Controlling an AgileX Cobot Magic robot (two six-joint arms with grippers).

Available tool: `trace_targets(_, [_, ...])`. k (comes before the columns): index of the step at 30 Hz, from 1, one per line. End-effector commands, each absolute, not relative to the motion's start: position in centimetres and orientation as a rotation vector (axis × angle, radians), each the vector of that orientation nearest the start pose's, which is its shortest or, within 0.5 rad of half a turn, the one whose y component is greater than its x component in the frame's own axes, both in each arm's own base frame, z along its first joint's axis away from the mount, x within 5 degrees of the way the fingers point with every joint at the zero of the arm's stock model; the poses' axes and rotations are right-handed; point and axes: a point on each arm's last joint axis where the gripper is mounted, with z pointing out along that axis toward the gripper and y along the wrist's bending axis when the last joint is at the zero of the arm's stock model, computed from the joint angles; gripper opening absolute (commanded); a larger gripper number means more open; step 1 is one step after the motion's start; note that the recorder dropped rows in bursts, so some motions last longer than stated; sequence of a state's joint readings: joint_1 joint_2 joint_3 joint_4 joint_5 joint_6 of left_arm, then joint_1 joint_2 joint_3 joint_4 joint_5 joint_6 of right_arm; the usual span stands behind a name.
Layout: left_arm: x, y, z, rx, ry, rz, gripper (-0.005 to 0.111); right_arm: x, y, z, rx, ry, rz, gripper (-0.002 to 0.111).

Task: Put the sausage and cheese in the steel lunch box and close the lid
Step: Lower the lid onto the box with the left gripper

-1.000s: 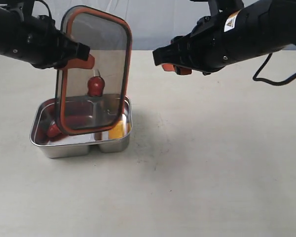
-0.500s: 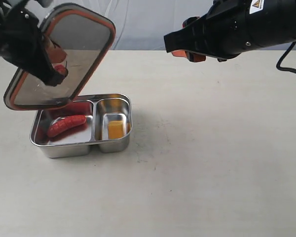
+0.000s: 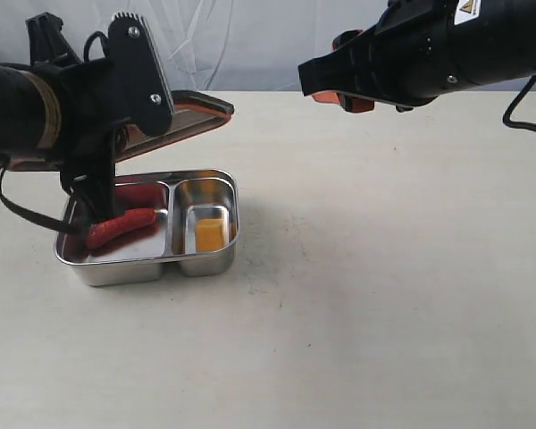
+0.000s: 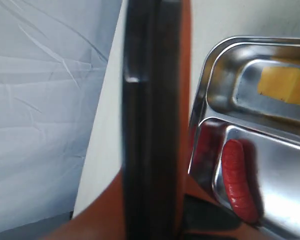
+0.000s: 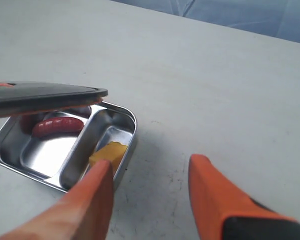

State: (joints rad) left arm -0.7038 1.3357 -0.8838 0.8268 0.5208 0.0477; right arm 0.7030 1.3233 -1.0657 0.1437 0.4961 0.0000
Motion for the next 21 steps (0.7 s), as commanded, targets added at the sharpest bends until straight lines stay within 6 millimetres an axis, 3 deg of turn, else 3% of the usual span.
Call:
trace_targets(1, [23.1,-16.5,26.8,1.492,1.75,0.562,0.0,21.7,18.9,33.1,-0.686,2.178,0.51,0.046])
trace_targets(5, [23.1,-17.7,24.7,1.586,1.755,0.613,0.0,21.6,18.9,32.9,-0.695,2.198,0.505,0.046])
trace_targets(9, [23.8,-17.9,24.1,1.535,1.746,0.751,0.0,21.5,18.8,32.7,-0.714,2.218,0.483,0.046])
trace_targets(21, [24.4,-18.4,21.8,1.582,1.789,0.789,0.0,21.4,18.6,32.5,-0.744,2.231,0.445,0.046])
